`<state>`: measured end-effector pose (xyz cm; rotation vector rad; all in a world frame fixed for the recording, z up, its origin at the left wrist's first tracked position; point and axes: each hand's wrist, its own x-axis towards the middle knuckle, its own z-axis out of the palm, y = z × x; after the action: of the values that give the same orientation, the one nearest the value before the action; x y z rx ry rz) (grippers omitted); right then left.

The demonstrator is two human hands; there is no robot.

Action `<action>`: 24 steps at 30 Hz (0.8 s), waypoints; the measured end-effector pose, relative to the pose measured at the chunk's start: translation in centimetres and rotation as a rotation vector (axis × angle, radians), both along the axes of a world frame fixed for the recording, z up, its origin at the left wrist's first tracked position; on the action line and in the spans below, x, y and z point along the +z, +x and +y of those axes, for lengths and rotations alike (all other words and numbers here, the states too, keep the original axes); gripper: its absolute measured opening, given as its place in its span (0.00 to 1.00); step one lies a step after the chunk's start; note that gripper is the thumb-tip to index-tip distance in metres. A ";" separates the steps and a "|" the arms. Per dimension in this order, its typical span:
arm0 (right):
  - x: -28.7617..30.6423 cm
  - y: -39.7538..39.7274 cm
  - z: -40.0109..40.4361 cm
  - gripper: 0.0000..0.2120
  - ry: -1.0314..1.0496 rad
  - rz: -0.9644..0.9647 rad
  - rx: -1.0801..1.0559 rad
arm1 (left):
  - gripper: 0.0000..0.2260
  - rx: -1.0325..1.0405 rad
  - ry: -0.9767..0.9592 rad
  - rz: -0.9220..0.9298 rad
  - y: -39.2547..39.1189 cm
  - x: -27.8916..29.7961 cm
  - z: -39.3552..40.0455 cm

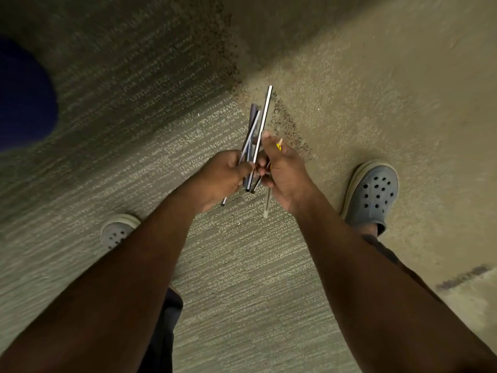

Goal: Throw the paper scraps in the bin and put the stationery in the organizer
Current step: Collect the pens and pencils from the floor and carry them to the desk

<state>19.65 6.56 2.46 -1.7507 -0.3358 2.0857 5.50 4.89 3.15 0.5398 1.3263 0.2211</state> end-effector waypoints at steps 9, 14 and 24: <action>1.6 -0.5 0.6 0.13 -0.099 0.203 0.060 | 0.06 -0.024 -0.097 -0.042 -3.1 3.2 0.9; 1.7 -1.3 1.2 0.09 -0.057 0.257 0.154 | 0.03 0.033 -0.136 -0.085 -3.9 3.5 0.8; 0.8 -2.8 0.4 0.20 -0.050 0.026 0.324 | 0.10 -0.437 0.385 0.381 -2.4 2.8 -2.3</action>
<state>16.84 6.95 3.29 -1.7939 -0.5986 2.3543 3.11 2.59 5.92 1.2271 1.5006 0.0074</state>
